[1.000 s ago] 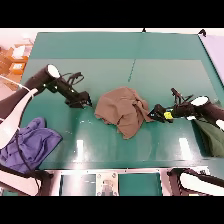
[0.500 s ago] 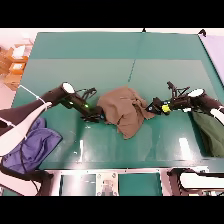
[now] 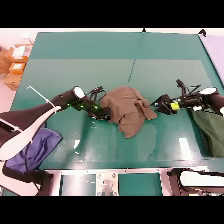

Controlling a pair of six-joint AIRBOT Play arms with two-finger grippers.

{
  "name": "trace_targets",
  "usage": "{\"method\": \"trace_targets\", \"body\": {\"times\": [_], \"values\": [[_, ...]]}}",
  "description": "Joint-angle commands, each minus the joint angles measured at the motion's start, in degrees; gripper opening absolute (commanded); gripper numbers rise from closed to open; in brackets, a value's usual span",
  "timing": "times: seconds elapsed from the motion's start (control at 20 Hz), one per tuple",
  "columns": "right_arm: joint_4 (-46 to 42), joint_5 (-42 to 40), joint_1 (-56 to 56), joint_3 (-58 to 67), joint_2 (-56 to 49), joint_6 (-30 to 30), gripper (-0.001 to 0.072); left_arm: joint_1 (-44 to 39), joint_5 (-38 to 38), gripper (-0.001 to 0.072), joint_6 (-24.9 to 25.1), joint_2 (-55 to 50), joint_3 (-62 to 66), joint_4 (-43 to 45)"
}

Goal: Fold the shirts.

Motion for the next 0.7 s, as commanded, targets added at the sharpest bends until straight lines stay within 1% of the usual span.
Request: {"method": "trace_targets", "body": {"times": [0.0, 0.05, 0.15, 0.3, 0.35, 0.4, 0.5, 0.55, 0.65], "values": [[-0.52, 3.23, -4.26, -3.08, 0.04, 0.04, 0.0567, -0.31, -5.38, 0.0031, -0.92, 0.13, 4.07, 7.85], [-0.48, 2.78, -3.67, -5.20, -0.07, -0.17, 0.0585, -0.31, -6.25, 0.0031, -1.84, 0.13, 5.29, 9.70], [-0.48, 0.79, -0.55, -7.56, -0.35, -1.44, 0.0586, -0.31, -7.78, 0.0031, -1.90, 0.13, 7.21, 11.87], [0.00, -5.64, 5.42, -7.74, -1.51, -1.42, 0.0585, -0.31, -8.94, 0.0031, -1.88, 0.13, 8.76, 13.79], [0.85, -8.22, 6.88, -7.19, -2.05, -1.40, 0.0571, -0.31, -9.51, 0.0031, -1.86, 0.13, 8.98, 14.01], [2.78, -9.55, 7.74, -6.32, -2.80, -1.42, 0.0513, -0.31, -9.73, 0.0031, -1.81, 0.13, 8.98, 14.34], [6.69, -9.81, 8.94, -3.65, -4.50, -1.49, 0.0168, -0.31, -10.95, 0.0031, -1.81, 0.13, 8.98, 16.26], [7.52, -9.62, 9.66, -2.29, -5.07, -1.60, 0.0016, -0.31, -11.32, 0.0031, -1.84, 0.13, 8.98, 17.40], [7.63, -7.54, 10.54, 0.66, -4.98, -1.60, 0.0016, -0.31, -12.85, 0.0030, -1.86, 0.15, 9.35, 19.87]]}}
